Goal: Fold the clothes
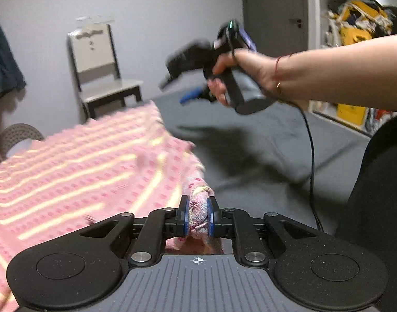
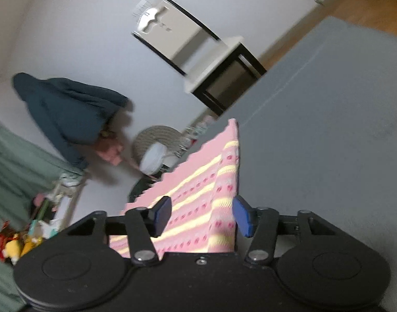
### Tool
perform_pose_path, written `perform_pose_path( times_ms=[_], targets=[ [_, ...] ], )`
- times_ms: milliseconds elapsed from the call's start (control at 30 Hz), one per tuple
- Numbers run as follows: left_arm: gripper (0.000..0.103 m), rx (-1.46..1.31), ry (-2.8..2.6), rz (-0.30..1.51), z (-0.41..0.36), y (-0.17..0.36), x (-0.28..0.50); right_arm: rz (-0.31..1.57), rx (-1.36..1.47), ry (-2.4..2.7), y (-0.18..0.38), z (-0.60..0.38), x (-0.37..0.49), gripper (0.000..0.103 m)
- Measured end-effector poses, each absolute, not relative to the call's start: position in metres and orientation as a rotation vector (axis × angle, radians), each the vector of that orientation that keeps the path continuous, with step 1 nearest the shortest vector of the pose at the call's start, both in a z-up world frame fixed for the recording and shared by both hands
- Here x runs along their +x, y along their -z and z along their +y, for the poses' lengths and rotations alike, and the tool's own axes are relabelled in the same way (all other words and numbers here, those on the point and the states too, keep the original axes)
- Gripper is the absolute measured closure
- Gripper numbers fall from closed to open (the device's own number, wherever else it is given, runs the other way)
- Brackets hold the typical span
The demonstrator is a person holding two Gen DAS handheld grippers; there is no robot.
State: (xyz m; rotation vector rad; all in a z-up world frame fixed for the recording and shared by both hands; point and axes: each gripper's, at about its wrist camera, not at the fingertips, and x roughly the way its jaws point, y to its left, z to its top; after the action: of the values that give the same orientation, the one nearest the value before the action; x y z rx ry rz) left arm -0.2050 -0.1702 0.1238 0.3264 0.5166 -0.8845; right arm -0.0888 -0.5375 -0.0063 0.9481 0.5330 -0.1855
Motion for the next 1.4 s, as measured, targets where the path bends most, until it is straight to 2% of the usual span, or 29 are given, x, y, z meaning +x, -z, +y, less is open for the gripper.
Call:
perform_pose_path(
  times_ms=[233,467,533,600,667,767,933,1067,1400],
  targets=[
    [0.09,0.247,0.916,0.499,-0.142,-0.14,-0.174,0.599,0.856,0.249,0.018,-0.551,-0.019,0.061],
    [0.09,0.367,1.16,0.56,-0.159,-0.138,-0.153,0.7,0.784,0.272,0.034,-0.583,0.038,0.062],
    [0.09,0.47,1.244,0.551,-0.163,-0.142,-0.152,0.742,0.765,0.233,0.038,-0.595,0.053,0.066],
    [0.09,0.583,1.317,0.526,-0.165,-0.147,-0.151,0.792,0.768,0.14,0.042,-0.606,0.069,0.076],
    [0.09,0.619,1.356,0.546,-0.162,-0.154,-0.144,0.851,0.751,0.065,0.046,-0.611,0.081,0.079],
    [0.09,0.622,1.397,0.619,-0.16,-0.159,-0.124,0.861,0.789,0.059,0.053,-0.616,0.08,0.093],
    [0.09,0.634,1.435,0.631,-0.161,-0.178,-0.109,0.778,0.911,0.15,0.057,-0.612,0.061,0.095],
    [0.09,0.708,1.446,0.634,-0.153,-0.189,-0.118,0.742,0.848,0.191,0.041,-0.596,0.062,0.095],
    [0.09,0.486,1.297,0.566,-0.08,-0.21,-0.127,0.868,0.528,0.267,-0.041,-0.523,0.097,0.096]
  ],
)
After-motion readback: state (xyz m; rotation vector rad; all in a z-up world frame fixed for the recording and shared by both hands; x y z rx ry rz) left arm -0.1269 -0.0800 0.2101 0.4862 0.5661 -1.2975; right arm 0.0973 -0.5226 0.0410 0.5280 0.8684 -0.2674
